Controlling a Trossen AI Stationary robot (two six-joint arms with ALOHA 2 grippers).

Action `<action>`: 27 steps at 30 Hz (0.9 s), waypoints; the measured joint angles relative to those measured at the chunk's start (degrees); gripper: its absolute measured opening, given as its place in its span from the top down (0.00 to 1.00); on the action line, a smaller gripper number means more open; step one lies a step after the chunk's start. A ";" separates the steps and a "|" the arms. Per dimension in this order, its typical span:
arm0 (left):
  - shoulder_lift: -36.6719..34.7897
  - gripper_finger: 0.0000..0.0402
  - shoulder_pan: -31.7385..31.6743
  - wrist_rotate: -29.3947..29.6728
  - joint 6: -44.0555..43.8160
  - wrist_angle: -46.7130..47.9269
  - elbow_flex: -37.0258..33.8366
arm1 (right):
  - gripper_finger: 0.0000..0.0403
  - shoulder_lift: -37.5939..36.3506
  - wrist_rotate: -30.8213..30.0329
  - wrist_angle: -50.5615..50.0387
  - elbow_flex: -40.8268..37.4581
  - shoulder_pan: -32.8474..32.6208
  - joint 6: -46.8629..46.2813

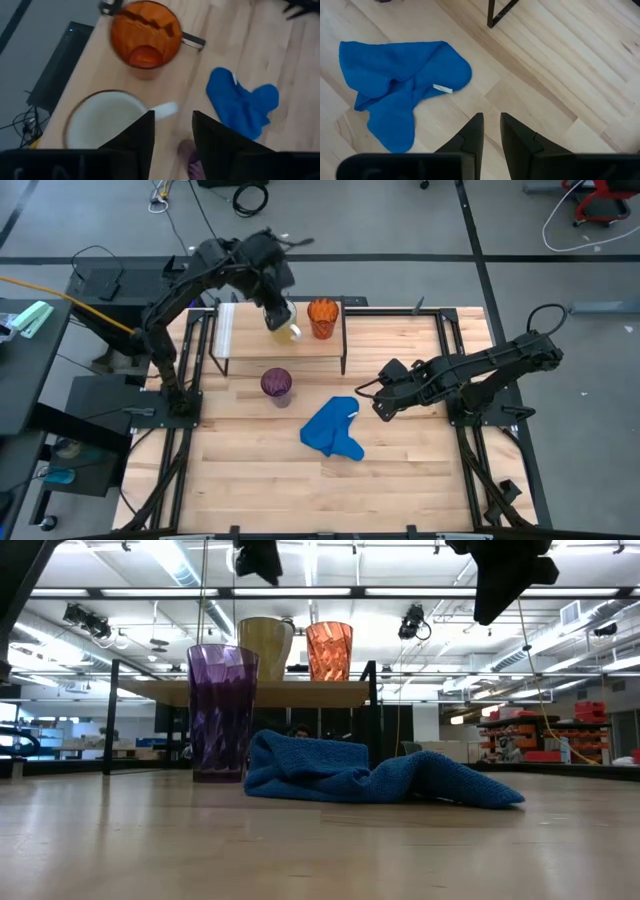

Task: Stack small to large cups/mugs on shelf
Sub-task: Put the yellow mug on the shelf

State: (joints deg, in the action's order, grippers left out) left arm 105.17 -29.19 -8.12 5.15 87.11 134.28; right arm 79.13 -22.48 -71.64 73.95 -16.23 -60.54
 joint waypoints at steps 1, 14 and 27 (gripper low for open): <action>0.10 0.67 0.93 0.17 0.10 0.11 -0.06 | 0.82 -0.01 0.00 -0.02 0.00 0.00 0.07; 5.78 0.75 9.24 10.27 1.50 0.34 -0.12 | 0.82 0.00 0.00 -0.03 0.00 0.00 1.17; 10.96 0.78 9.50 18.73 1.56 -0.20 -0.05 | 0.82 0.00 0.00 0.04 0.00 -0.02 1.17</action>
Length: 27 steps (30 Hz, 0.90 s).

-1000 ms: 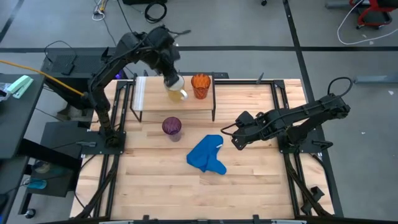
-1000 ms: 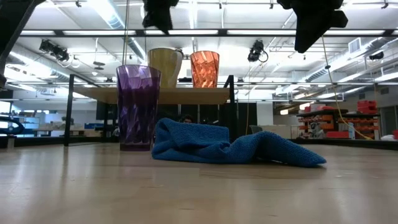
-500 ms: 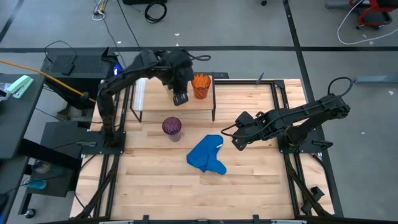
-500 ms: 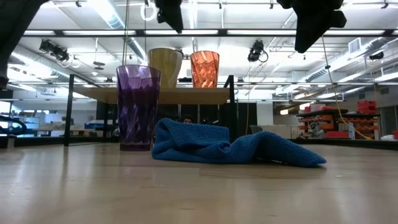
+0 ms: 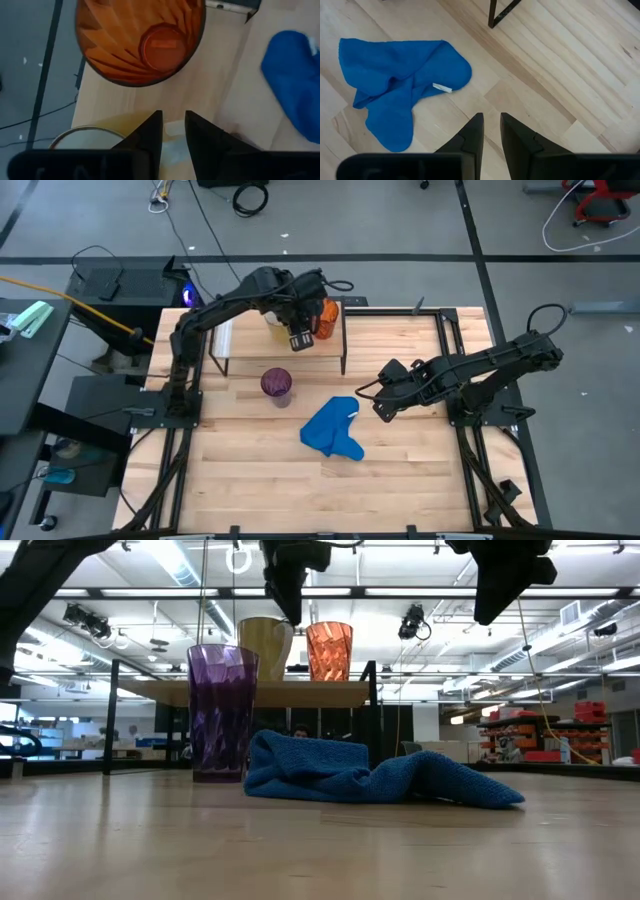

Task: Stack small to large cups/mugs on shelf
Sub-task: Put the yellow mug on the shelf

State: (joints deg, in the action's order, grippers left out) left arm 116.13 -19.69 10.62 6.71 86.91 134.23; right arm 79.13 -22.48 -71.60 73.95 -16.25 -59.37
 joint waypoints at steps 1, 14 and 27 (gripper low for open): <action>0.16 0.78 -0.01 0.34 -0.01 0.31 -0.06 | 0.82 0.00 0.00 -0.01 0.00 0.00 0.00; 0.97 0.80 0.07 3.23 -0.05 2.99 -0.25 | 0.82 0.00 0.00 -0.01 0.00 0.00 0.02; 0.88 0.82 1.63 3.57 -4.56 3.15 -0.37 | 0.82 0.00 0.00 -0.01 0.00 0.00 0.02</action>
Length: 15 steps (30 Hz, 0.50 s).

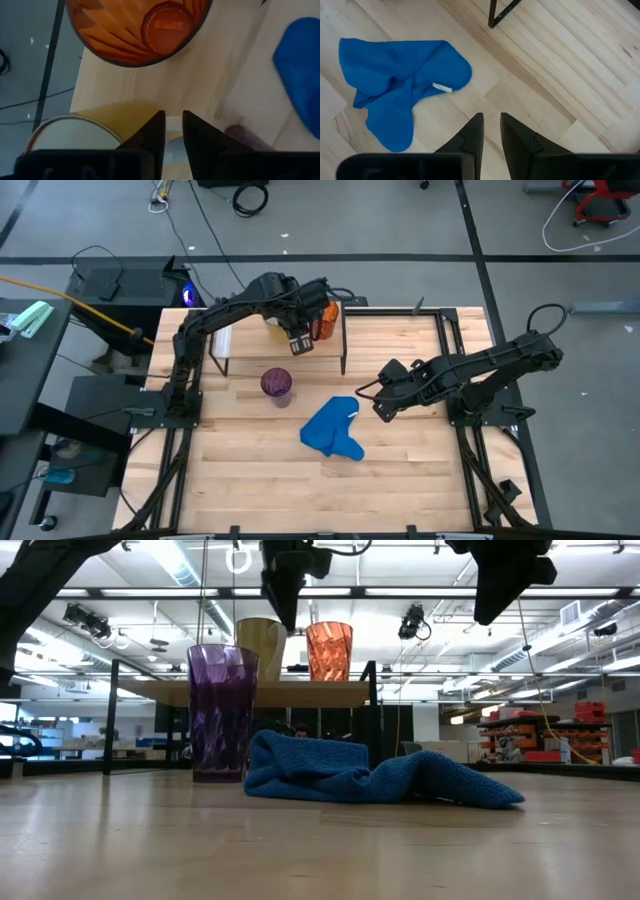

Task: Stack small to large cups/mugs on shelf
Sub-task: Put the yellow mug on the shelf

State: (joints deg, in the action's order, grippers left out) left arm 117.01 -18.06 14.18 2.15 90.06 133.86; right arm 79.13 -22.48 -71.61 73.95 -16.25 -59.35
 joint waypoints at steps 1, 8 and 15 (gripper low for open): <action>0.00 0.81 0.01 0.04 -0.50 -0.02 0.00 | 0.82 0.00 0.00 0.00 0.00 0.00 0.00; -0.02 0.83 1.39 4.10 -6.16 -0.02 0.00 | 0.82 0.00 0.00 0.00 0.00 -0.02 0.20; -0.02 0.87 4.02 8.23 -9.77 -0.03 0.00 | 0.82 0.00 0.00 0.00 0.00 0.00 1.50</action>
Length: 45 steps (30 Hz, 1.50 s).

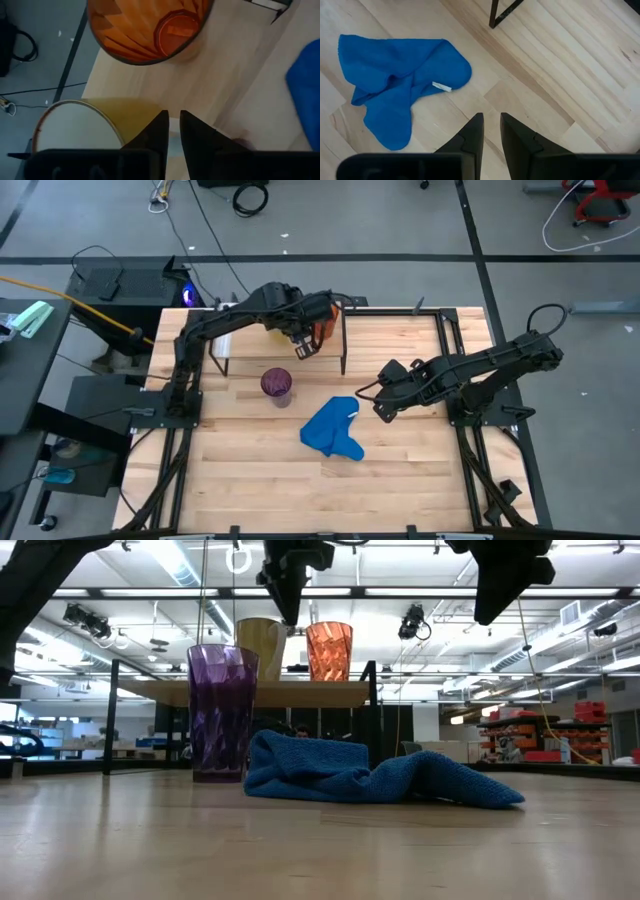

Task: Stack small to large cups/mugs on shelf
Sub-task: Put the yellow mug on the shelf

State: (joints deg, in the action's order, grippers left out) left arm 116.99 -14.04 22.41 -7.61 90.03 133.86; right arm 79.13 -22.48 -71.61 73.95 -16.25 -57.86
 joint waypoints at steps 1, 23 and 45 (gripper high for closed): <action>0.01 0.87 0.24 0.10 -0.46 -0.02 0.00 | 0.82 0.00 0.00 -0.02 0.00 -0.01 0.21; 0.24 0.88 3.06 1.56 -7.93 -0.05 -3.17 | 0.82 0.00 0.28 -0.05 0.00 -0.06 2.52; 0.22 0.93 3.06 2.45 -13.03 -0.02 -3.17 | 0.82 -0.02 0.50 -0.04 0.00 -0.06 2.69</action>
State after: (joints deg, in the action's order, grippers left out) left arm 117.21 -10.98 24.86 -20.64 90.02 130.69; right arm 79.11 -21.98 -71.66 73.95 -16.32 -55.17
